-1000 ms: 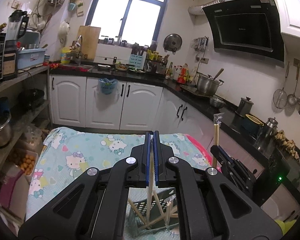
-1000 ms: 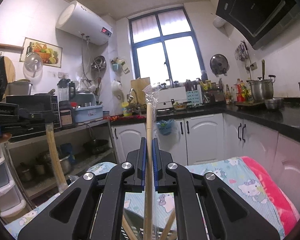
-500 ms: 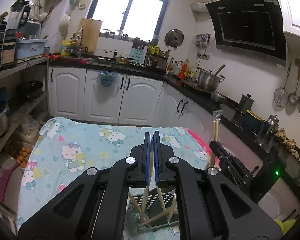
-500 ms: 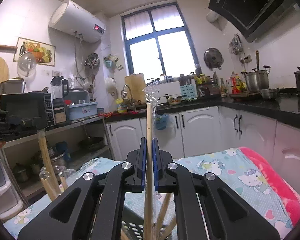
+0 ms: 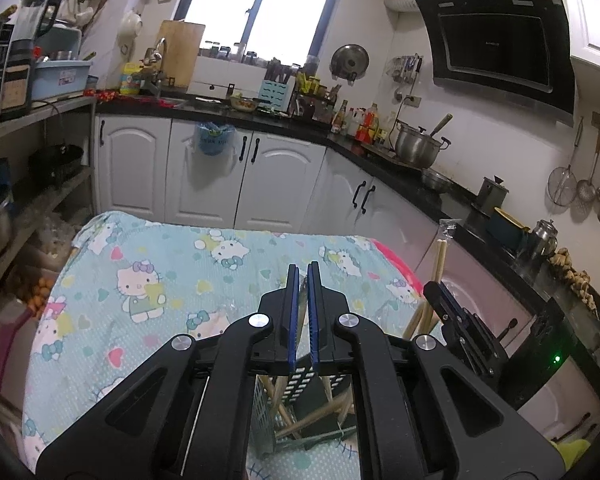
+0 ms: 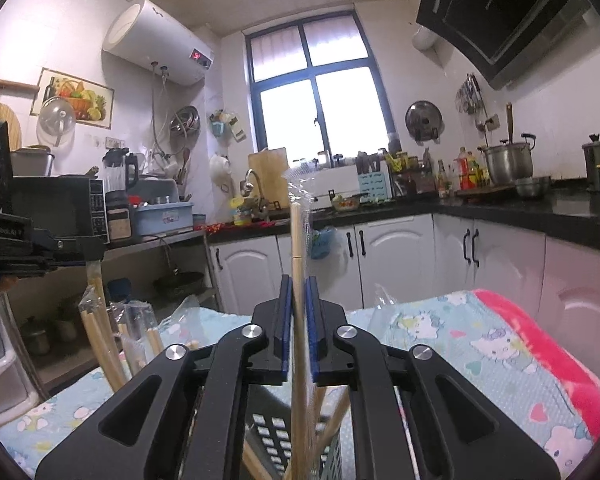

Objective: Organize utensils
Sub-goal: 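Lower both held chopsticks down into the holder slots, then open both tools to release the chopsticks inside the holder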

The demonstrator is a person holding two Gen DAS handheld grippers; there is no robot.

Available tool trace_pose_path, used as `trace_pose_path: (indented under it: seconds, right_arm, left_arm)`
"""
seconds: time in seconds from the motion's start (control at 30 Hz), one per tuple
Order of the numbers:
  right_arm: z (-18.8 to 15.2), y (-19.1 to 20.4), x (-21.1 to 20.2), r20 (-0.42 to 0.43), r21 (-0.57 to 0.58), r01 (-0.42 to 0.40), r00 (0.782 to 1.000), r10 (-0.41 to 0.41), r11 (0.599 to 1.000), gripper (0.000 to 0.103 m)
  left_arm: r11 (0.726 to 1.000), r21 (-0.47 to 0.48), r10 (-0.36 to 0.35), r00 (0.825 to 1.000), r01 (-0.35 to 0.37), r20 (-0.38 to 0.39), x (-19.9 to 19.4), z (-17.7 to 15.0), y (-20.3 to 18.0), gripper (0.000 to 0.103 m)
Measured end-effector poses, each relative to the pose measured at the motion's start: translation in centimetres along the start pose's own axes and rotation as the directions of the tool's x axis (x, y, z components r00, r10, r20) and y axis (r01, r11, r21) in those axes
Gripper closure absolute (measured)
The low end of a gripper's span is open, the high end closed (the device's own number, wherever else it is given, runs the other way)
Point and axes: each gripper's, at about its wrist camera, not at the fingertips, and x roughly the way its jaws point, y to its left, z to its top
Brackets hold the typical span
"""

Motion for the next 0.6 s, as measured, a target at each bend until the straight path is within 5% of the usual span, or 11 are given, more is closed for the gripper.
trace_pose_path:
  seconds: [0.33,0.6]
  right_arm:
    - [0.3,-0.5,-3.2,-0.036,0.05,-0.028,0.999,0.029,0.998,0.073]
    - [0.9,-0.5,-5.7,-0.095,0.09,-0.03,0.995,0.039,0.995,0.054]
  left_arm:
    - [1.0,-0.011,-0.007,1.0,0.007,-0.017,-0.5,-0.9,0.2,0.101]
    - [1.0,-0.026,-0.001,1.0,0.0,-0.029,-1.7,-1.9,0.7,0.064]
